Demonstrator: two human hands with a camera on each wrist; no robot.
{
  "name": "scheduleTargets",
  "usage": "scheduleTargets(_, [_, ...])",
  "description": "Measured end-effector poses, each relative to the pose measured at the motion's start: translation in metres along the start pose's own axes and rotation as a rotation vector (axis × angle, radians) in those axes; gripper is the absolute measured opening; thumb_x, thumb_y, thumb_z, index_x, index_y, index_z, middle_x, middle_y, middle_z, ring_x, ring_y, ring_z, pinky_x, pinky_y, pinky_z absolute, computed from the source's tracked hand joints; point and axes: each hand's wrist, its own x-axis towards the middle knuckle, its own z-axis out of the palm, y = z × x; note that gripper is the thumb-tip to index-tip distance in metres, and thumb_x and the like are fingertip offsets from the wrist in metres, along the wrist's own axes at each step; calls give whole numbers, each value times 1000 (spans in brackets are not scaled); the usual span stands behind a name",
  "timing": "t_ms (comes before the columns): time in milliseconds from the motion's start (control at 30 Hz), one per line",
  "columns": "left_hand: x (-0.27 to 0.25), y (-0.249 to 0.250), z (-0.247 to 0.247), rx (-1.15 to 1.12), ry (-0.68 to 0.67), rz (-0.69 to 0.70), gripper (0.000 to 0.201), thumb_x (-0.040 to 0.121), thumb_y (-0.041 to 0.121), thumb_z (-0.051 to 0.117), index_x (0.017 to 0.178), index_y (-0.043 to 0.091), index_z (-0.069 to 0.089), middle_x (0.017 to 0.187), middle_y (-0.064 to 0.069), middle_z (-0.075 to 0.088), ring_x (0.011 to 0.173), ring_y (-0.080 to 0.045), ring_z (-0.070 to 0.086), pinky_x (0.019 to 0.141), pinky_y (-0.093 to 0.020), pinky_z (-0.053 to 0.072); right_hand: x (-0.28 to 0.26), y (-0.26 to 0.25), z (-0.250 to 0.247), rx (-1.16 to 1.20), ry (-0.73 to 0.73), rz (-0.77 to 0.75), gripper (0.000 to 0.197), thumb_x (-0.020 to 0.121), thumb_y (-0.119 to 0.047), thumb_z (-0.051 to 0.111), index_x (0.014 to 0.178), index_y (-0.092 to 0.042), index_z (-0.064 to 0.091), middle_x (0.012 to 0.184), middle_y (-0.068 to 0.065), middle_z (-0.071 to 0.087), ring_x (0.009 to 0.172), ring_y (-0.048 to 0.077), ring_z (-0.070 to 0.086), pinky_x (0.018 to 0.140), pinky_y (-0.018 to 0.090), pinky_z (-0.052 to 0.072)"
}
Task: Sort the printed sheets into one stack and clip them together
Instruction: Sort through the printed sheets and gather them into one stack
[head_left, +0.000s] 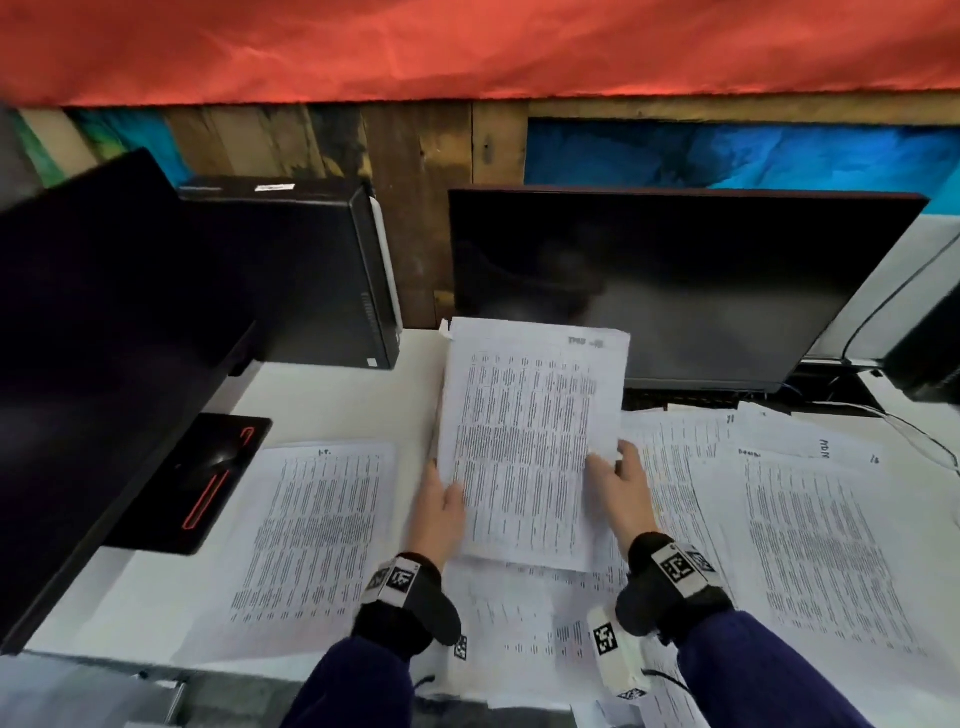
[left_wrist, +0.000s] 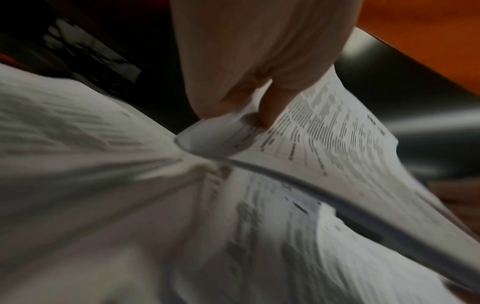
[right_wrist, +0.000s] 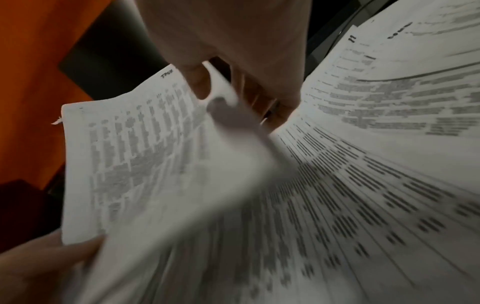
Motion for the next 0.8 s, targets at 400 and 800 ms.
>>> scheduleTargets(400, [28, -145, -225, 433, 11, -473, 36, 82, 16, 57, 116, 8, 57, 118, -11, 64, 104, -26, 61, 94, -35, 49, -39, 69, 15, -945, -96, 139, 47, 96, -41, 38, 139, -23, 38, 139, 13, 39, 126, 30, 39, 106, 47, 30])
scheduleTargets(800, [1, -49, -125, 815, 477, -239, 52, 87, 19, 57, 135, 12, 37, 131, -15, 44, 120, -32, 45, 98, -46, 39, -22, 61, -19, -763, 69, 378, 52, 92, -24, 50, 140, -12, 34, 144, 21, 31, 132, 38, 31, 109, 52, 26])
